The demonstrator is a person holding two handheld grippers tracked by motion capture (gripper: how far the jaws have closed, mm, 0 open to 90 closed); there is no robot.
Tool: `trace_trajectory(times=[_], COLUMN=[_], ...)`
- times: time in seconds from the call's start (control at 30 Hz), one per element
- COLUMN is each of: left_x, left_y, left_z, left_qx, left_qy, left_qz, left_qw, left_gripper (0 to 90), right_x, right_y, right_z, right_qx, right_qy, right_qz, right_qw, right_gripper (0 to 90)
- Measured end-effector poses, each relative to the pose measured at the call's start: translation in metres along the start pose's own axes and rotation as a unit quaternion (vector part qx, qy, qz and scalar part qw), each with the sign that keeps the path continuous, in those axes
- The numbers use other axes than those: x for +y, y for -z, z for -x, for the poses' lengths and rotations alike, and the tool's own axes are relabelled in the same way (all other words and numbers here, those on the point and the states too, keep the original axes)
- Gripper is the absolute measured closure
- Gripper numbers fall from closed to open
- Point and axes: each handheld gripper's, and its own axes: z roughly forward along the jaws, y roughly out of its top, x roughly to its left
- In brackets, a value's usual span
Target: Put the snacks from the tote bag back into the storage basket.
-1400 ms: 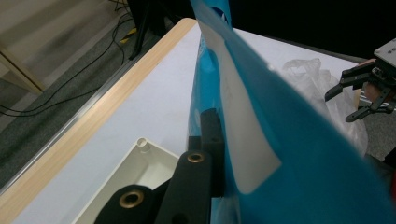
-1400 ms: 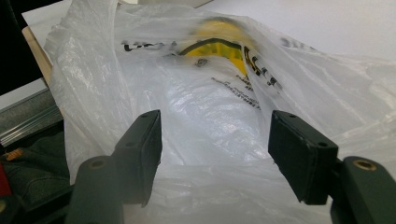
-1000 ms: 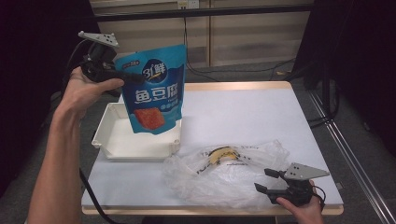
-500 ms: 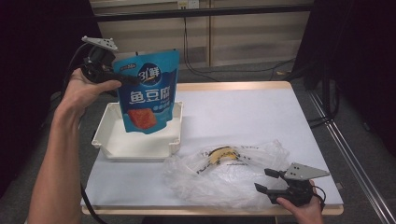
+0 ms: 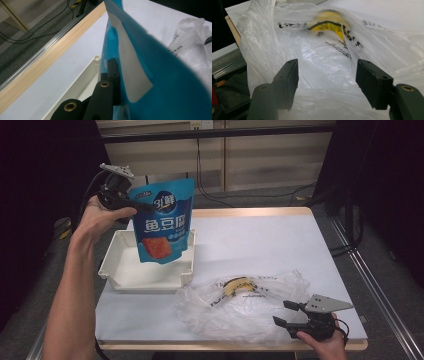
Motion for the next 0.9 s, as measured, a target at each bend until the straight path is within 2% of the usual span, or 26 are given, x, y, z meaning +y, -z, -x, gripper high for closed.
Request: trace_trajectory(times=[0.1,0.17,0.3,0.5,0.63,0.7,0.83,0.9], left_x=[-0.002,-0.004,-0.005,-0.009,-0.008,-0.009,-0.010,-0.011], left_y=[-0.005,-0.009,-0.014,-0.018,-0.022,-0.025,-0.030,-0.032], left_z=[-0.004,-0.006,-0.010,-0.016,-0.017,-0.018,-0.021,-0.022], left_qx=[-0.004,-0.004,-0.005,-0.004,-0.009,-0.010,-0.012,-0.011], left_qy=[-0.003,0.004,0.002,0.008,0.002,0.010,0.006,0.011], left_qz=[0.003,0.009,0.002,0.010,0.007,0.010,0.006,0.008], left_qw=[1.0000,0.9999,1.0000,0.9999,0.9999,0.9999,0.9999,0.9998], left_gripper=[90.0,90.0,90.0,90.0,90.0,90.0,90.0,90.0], right_x=[0.000,0.000,0.000,0.000,0.000,0.000,0.000,0.000], right_y=[0.000,0.000,0.001,0.001,0.001,0.001,0.002,0.002], right_z=[0.000,0.000,0.000,0.000,0.000,0.000,-0.001,0.000], right_qx=[0.001,0.001,0.001,0.001,0.002,0.002,0.002,0.002], right_qy=[0.000,0.000,-0.002,-0.002,-0.001,-0.002,-0.002,0.000], right_qz=[0.000,0.000,0.000,0.002,0.001,0.001,0.004,0.006], right_qw=[1.0000,1.0000,1.0000,1.0000,1.0000,1.0000,1.0000,1.0000], right_gripper=[35.4,35.3,35.3,35.2,35.2,35.2,35.1,35.1])
